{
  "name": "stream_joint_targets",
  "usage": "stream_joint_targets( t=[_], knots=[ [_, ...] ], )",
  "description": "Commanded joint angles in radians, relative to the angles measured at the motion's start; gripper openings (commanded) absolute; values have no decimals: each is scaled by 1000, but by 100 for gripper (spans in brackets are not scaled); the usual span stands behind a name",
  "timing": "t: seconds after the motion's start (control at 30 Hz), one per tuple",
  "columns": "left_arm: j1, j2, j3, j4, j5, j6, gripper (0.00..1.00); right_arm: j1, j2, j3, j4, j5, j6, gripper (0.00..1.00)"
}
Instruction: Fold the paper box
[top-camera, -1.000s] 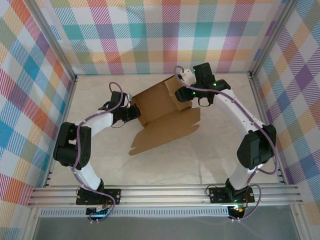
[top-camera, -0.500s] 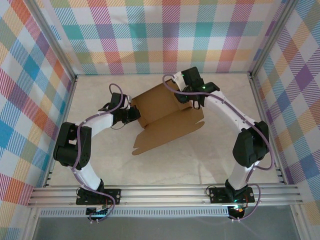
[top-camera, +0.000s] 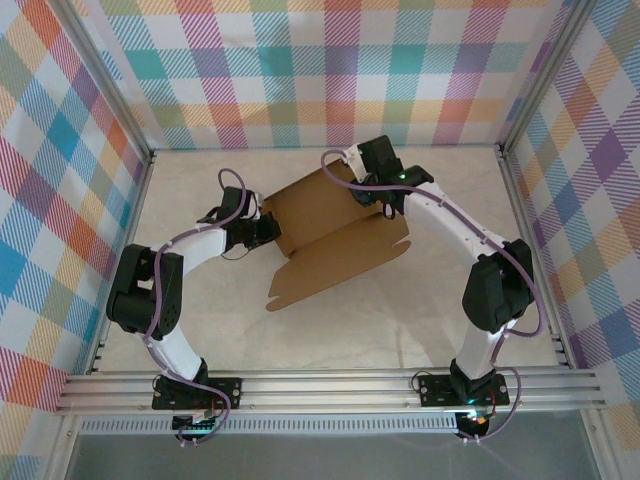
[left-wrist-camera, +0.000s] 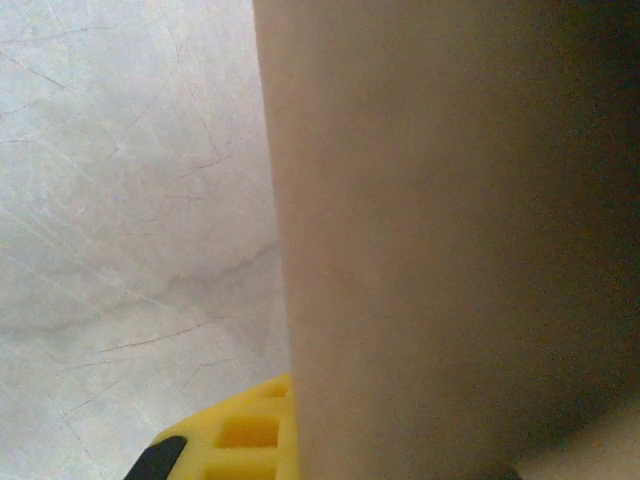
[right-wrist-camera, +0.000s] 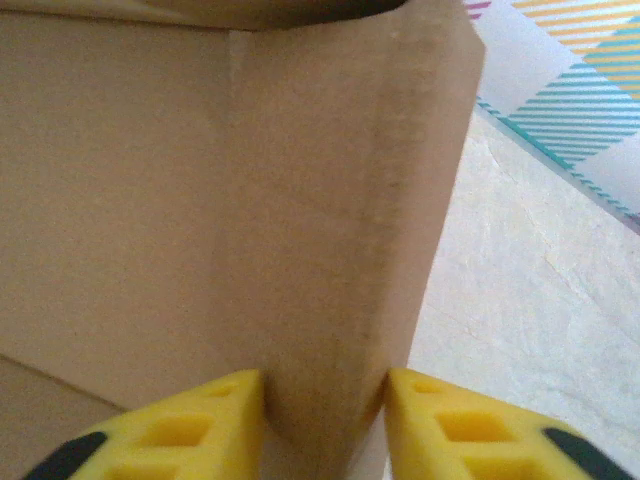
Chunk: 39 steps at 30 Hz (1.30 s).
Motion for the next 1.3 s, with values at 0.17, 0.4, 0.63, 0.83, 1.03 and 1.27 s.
stream_joint_targets(
  t=[0.17, 0.4, 0.63, 0.83, 1.03, 1.27],
  knots=[
    [-21, -107, -31, 157, 97, 14, 0, 39, -7, -37, 67, -65, -48, 30],
    [-23, -179, -73, 221, 46, 22, 0, 56, -42, -90, 157, -34, -116, 18],
    [-23, -215, -89, 222, 14, 40, 0, 67, -42, -83, 179, 9, -140, 13],
    [-23, -239, -100, 229, 9, 35, 0, 76, -29, -68, 165, 25, -142, 24],
    [-26, -264, -102, 216, -17, 33, 0, 105, -11, -57, 176, 127, -184, 10],
    [-30, -266, -100, 211, -25, 25, 0, 116, 13, -35, 160, 150, -170, 14]
  ],
)
